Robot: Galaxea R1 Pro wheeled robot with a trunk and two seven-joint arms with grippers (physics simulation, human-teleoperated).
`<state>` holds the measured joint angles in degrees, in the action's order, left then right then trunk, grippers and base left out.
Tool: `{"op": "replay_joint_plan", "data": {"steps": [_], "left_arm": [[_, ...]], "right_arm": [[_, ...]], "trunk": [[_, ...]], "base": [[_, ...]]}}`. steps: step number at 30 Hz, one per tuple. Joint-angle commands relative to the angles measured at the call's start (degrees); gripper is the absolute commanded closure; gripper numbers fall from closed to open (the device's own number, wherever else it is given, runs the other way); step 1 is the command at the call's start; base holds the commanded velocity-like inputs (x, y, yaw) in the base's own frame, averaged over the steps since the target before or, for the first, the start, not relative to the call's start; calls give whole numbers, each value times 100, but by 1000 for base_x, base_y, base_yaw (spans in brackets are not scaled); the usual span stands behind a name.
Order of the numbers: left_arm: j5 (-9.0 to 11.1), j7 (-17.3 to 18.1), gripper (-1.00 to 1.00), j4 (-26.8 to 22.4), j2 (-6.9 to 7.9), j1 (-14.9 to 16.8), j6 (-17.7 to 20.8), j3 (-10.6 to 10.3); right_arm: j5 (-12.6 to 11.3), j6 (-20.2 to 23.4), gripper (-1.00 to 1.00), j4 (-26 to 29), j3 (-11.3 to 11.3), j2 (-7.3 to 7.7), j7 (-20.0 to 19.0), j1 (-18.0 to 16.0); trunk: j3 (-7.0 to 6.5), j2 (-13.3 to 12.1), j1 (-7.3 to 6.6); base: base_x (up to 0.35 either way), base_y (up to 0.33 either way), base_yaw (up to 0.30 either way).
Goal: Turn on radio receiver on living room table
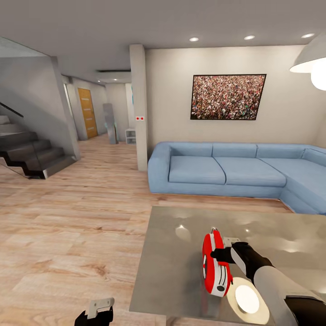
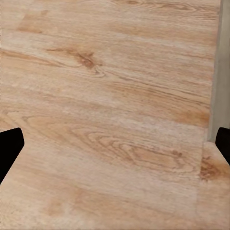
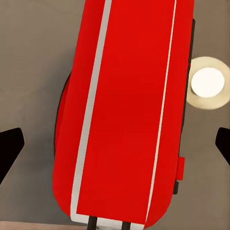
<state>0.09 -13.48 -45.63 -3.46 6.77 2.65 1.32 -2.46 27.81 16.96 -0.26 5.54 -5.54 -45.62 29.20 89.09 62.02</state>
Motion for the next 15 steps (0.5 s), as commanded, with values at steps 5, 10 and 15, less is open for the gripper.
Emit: {"op": "replay_joint_plan", "data": {"steps": [5, 10, 15], "left_arm": [[0, -15, -100, 1, 2, 0, 3, 0], [0, -15, -100, 1, 3, 0, 3, 0], [0, -15, -100, 1, 3, 0, 5, 0]], "right_arm": [[0, 2, -100, 0, 0, 0, 0, 0], [0, -2, -100, 0, 0, 0, 39, 0], [0, -3, -100, 0, 0, 0, 58, 0]], "trunk": [[0, 0, 0], [0, 0, 0], [0, 0, 0]], "base": [[0, 0, 0], [0, 0, 0], [0, 0, 0]]}}
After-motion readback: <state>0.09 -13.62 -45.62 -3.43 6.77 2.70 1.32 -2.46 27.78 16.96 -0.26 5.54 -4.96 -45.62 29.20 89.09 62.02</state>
